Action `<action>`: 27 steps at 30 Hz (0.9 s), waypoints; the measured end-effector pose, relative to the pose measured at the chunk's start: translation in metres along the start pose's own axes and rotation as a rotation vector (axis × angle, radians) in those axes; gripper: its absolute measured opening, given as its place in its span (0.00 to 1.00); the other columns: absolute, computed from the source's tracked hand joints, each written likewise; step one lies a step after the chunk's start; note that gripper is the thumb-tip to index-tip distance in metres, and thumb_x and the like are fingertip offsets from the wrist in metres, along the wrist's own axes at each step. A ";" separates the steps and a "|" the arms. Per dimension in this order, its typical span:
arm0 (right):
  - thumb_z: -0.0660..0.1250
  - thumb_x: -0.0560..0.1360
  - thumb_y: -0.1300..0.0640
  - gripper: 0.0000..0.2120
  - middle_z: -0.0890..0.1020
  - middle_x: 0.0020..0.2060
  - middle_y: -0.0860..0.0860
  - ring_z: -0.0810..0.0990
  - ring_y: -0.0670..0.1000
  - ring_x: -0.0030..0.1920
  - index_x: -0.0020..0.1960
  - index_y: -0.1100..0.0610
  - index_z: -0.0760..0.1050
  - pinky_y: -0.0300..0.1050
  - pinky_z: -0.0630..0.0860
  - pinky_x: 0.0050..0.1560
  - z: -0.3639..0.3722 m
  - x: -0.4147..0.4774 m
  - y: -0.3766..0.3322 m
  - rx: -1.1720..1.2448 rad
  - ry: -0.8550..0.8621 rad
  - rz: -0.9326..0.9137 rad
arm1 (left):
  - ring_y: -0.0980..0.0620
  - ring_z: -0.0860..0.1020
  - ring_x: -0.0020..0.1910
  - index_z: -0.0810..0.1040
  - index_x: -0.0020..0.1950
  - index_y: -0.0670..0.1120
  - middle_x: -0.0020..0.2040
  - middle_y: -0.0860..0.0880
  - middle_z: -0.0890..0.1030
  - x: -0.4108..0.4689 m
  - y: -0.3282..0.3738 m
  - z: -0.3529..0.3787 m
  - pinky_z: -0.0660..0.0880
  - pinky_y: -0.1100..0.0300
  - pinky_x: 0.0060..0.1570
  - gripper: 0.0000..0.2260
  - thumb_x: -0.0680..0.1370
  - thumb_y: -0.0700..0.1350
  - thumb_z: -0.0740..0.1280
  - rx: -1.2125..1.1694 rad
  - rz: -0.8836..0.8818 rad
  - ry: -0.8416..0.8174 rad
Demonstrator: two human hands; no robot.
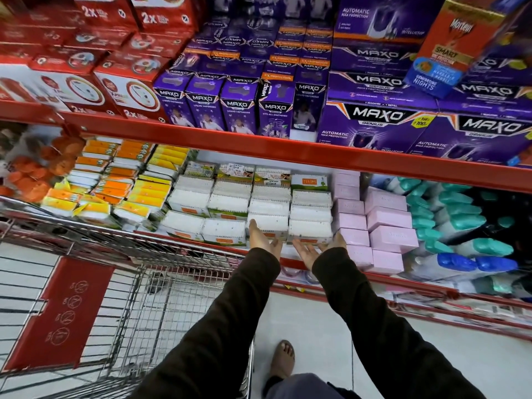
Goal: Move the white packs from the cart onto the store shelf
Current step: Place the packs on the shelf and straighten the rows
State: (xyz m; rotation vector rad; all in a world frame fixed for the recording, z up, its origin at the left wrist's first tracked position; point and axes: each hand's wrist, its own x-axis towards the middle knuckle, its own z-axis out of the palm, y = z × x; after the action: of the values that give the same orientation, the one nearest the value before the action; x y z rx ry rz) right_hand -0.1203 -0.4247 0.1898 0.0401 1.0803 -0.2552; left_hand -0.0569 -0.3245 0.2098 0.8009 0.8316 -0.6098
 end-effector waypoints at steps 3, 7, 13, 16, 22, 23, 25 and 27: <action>0.61 0.77 0.37 0.33 0.66 0.73 0.61 0.70 0.67 0.69 0.74 0.56 0.61 0.65 0.75 0.62 0.001 0.004 0.000 0.005 0.007 -0.019 | 0.37 0.63 0.76 0.52 0.82 0.51 0.82 0.44 0.52 0.004 0.003 -0.001 0.66 0.48 0.73 0.33 0.81 0.60 0.60 0.025 -0.027 -0.019; 0.63 0.76 0.37 0.34 0.66 0.74 0.60 0.70 0.66 0.69 0.75 0.54 0.61 0.64 0.74 0.64 0.000 0.009 0.005 0.034 0.024 -0.044 | 0.37 0.66 0.74 0.55 0.81 0.52 0.80 0.43 0.58 0.008 0.002 -0.009 0.68 0.47 0.72 0.34 0.80 0.62 0.62 0.078 -0.019 -0.045; 0.62 0.77 0.36 0.38 0.64 0.76 0.59 0.68 0.65 0.72 0.77 0.56 0.57 0.61 0.67 0.70 -0.004 0.005 0.017 0.074 -0.011 -0.019 | 0.36 0.61 0.77 0.53 0.82 0.49 0.80 0.41 0.59 0.005 0.008 -0.026 0.60 0.46 0.76 0.34 0.81 0.62 0.59 0.053 -0.019 -0.078; 0.64 0.75 0.36 0.40 0.63 0.76 0.61 0.66 0.65 0.73 0.77 0.59 0.56 0.59 0.65 0.72 -0.004 0.007 0.029 0.060 -0.030 0.031 | 0.37 0.60 0.78 0.49 0.82 0.45 0.80 0.40 0.59 0.002 0.020 -0.042 0.58 0.46 0.78 0.36 0.81 0.63 0.57 -0.034 -0.043 -0.068; 0.63 0.74 0.33 0.46 0.62 0.75 0.66 0.66 0.65 0.73 0.78 0.62 0.53 0.58 0.65 0.72 0.011 0.013 0.061 0.023 -0.126 0.122 | 0.38 0.63 0.77 0.53 0.81 0.44 0.79 0.39 0.61 0.001 0.057 -0.069 0.61 0.46 0.77 0.35 0.81 0.62 0.58 -0.124 0.032 0.032; 0.63 0.74 0.33 0.46 0.62 0.75 0.66 0.66 0.65 0.73 0.78 0.63 0.53 0.57 0.64 0.72 0.013 0.013 0.064 0.026 -0.133 0.121 | 0.38 0.62 0.77 0.53 0.81 0.44 0.79 0.39 0.60 0.002 0.063 -0.070 0.61 0.46 0.76 0.35 0.81 0.62 0.58 -0.136 0.033 0.036; 0.62 0.74 0.33 0.46 0.63 0.74 0.66 0.66 0.65 0.72 0.78 0.63 0.53 0.57 0.64 0.72 0.018 0.015 0.070 0.026 -0.139 0.112 | 0.39 0.60 0.78 0.52 0.81 0.44 0.80 0.38 0.57 0.004 0.075 -0.069 0.59 0.46 0.77 0.36 0.81 0.62 0.59 -0.163 0.018 0.020; 0.63 0.75 0.34 0.45 0.64 0.74 0.67 0.67 0.65 0.72 0.78 0.63 0.54 0.57 0.65 0.72 0.020 0.017 0.074 0.016 -0.130 0.102 | 0.39 0.57 0.80 0.52 0.81 0.44 0.81 0.38 0.54 0.006 0.084 -0.066 0.57 0.47 0.77 0.37 0.81 0.63 0.58 -0.172 0.006 0.000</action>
State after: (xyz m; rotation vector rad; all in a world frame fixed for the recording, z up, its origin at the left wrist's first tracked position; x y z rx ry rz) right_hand -0.0786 -0.3596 0.1779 0.0913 0.9440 -0.1725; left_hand -0.0185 -0.2245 0.2081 0.6463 0.8694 -0.5254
